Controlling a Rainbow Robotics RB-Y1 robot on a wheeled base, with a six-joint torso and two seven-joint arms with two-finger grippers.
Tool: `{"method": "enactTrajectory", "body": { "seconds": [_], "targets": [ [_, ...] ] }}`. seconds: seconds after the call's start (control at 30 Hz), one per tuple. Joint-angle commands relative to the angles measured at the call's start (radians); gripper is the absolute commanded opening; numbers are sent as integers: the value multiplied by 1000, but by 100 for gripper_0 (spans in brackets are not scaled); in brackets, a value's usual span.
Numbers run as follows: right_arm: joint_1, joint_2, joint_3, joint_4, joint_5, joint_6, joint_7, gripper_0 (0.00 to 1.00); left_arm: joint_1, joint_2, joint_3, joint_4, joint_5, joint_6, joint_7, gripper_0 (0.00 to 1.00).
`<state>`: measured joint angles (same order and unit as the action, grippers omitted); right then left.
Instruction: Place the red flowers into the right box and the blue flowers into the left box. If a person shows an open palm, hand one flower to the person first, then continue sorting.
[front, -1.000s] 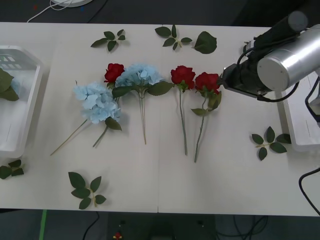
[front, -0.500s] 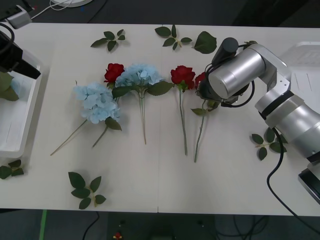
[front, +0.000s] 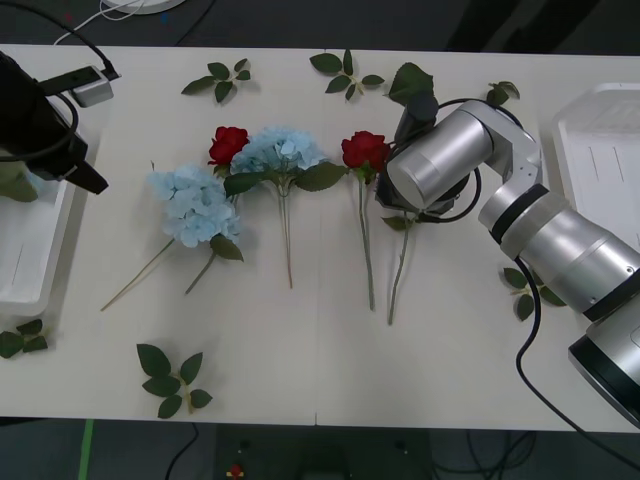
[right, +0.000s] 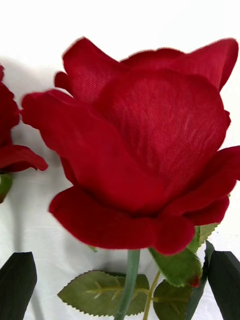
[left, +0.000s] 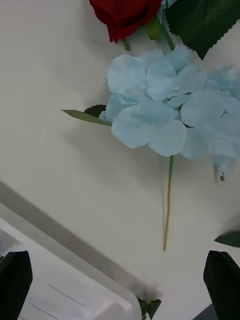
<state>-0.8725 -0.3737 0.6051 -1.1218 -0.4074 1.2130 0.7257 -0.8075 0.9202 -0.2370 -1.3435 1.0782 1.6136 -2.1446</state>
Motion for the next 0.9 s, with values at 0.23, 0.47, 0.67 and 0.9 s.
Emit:
{"method": "enactTrajectory", "body": {
  "seconds": [0.23,0.47,0.67,0.9],
  "targets": [
    [-42,-4,45,-4,9,-9,-63,0,148,-57,-79,-29,-26,-135,-32,100],
    [-42,-8,45,-4,9,-20,-66,0,202,-75,-159,-42,-30,-221,-34,100],
    [-43,-16,45,-4,9,-24,-58,0,215,-92,-312,-36,-50,-405,-12,100],
    [-56,-90,45,-62,-24,-7,-17,0,214,-133,-389,26,-66,-518,0,100]
  ]
}}
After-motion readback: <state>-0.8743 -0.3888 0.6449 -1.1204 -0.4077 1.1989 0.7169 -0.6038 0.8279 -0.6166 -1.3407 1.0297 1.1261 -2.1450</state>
